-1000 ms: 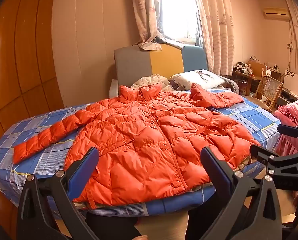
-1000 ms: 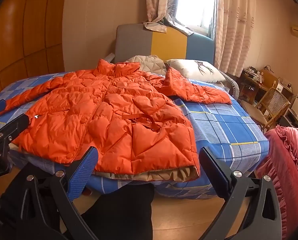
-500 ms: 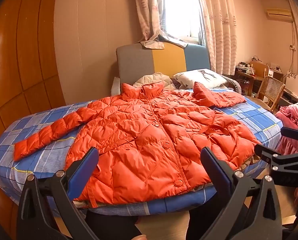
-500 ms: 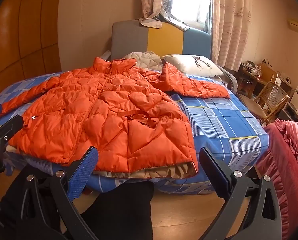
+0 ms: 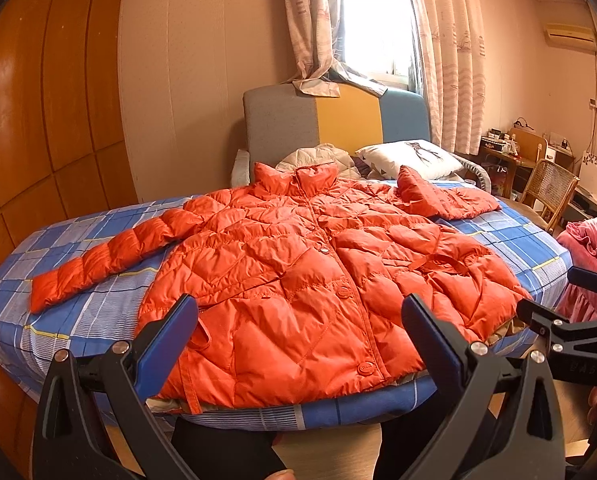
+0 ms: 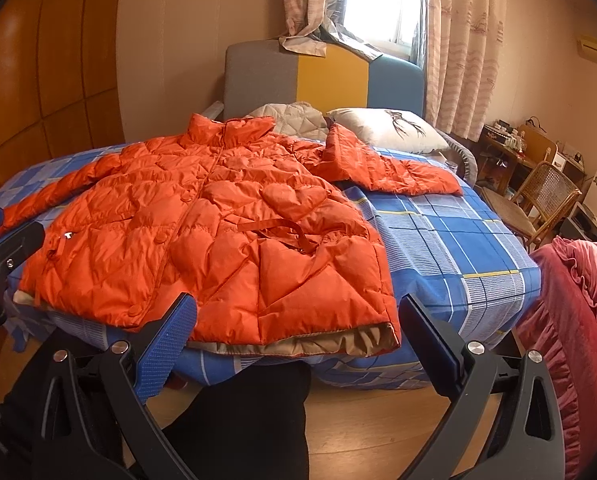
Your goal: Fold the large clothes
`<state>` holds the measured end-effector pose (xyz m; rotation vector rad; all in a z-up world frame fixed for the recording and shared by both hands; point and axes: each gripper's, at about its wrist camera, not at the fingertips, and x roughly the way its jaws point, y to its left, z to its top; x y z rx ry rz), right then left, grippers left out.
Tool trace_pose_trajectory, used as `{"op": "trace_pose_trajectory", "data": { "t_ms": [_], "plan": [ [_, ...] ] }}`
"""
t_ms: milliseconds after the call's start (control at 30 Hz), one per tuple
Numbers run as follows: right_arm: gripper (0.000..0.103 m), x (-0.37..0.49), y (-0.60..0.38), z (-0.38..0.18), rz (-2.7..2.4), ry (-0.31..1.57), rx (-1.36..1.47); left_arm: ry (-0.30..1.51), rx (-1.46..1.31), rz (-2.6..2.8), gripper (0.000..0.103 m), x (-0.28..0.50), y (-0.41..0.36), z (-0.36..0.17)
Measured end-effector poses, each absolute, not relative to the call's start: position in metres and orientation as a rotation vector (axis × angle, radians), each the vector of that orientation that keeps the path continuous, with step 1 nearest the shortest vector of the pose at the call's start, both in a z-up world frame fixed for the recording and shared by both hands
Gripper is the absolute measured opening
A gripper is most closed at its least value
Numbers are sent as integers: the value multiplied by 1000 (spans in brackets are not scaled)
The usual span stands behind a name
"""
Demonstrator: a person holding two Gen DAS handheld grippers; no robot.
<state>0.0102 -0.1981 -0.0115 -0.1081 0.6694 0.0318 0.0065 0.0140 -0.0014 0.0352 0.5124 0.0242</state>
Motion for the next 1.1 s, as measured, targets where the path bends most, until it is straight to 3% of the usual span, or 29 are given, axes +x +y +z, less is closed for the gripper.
{"op": "trace_pose_trajectory", "data": {
  "t_ms": [1100],
  "plan": [
    [100, 13, -204, -14, 30, 682, -85, 520, 15, 52, 101, 8, 21, 0]
  ]
}}
